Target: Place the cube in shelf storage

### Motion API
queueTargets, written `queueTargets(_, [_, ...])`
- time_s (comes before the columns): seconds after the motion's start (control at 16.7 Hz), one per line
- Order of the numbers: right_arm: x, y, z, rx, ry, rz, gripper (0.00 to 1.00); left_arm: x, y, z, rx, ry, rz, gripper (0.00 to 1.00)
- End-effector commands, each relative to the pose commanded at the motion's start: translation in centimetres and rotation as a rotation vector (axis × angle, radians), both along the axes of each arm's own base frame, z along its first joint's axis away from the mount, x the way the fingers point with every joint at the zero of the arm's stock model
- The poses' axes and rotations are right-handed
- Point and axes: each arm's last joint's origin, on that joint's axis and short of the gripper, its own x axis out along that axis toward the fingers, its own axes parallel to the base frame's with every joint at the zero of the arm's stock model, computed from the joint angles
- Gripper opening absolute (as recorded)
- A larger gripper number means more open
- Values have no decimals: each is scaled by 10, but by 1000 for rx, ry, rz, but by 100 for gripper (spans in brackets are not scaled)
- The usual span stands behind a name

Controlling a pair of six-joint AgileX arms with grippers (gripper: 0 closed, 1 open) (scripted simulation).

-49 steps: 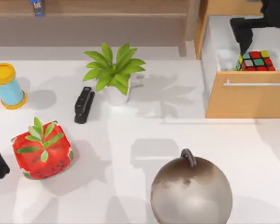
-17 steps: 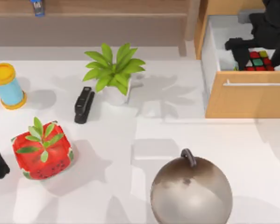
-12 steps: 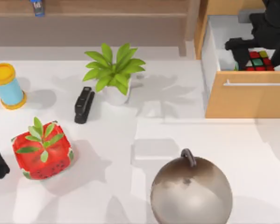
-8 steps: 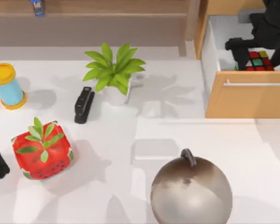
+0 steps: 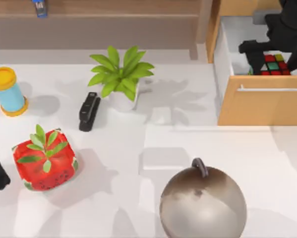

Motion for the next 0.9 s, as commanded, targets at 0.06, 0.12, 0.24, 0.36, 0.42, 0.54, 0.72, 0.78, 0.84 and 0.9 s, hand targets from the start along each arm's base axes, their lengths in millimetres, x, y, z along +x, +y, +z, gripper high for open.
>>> queueTargets(0.06, [0,-2,-1,5,3,6,0,0,0,0,0,0,0,100])
queueTargets(0.12, [-1,-4,-3,15,7,14,0,0,0,0,0,0,0,100])
queueTargets(0.24, [-5,-10,-8,41,27,49,0,0,0,0,0,0,0,100])
queueTargets(0.36, [-11,-17,-13,69,55,102,0,0,0,0,0,0,0,100])
queueTargets(0.42, [-13,-19,-14,83,65,130,0,0,0,0,0,0,0,100])
queueTargets(0.54, [-15,-21,-14,100,77,172,0,0,0,0,0,0,0,100])
queueTargets(0.72, [-14,-11,-3,84,66,185,0,0,0,0,0,0,0,100])
queueTargets(0.78, [-12,-7,3,73,56,170,0,0,0,0,0,0,0,100])
queueTargets(0.84, [-10,-3,10,61,46,144,0,0,0,0,0,0,0,100])
queueTargets(0.9, [-8,-2,17,51,34,111,0,0,0,0,0,0,0,100])
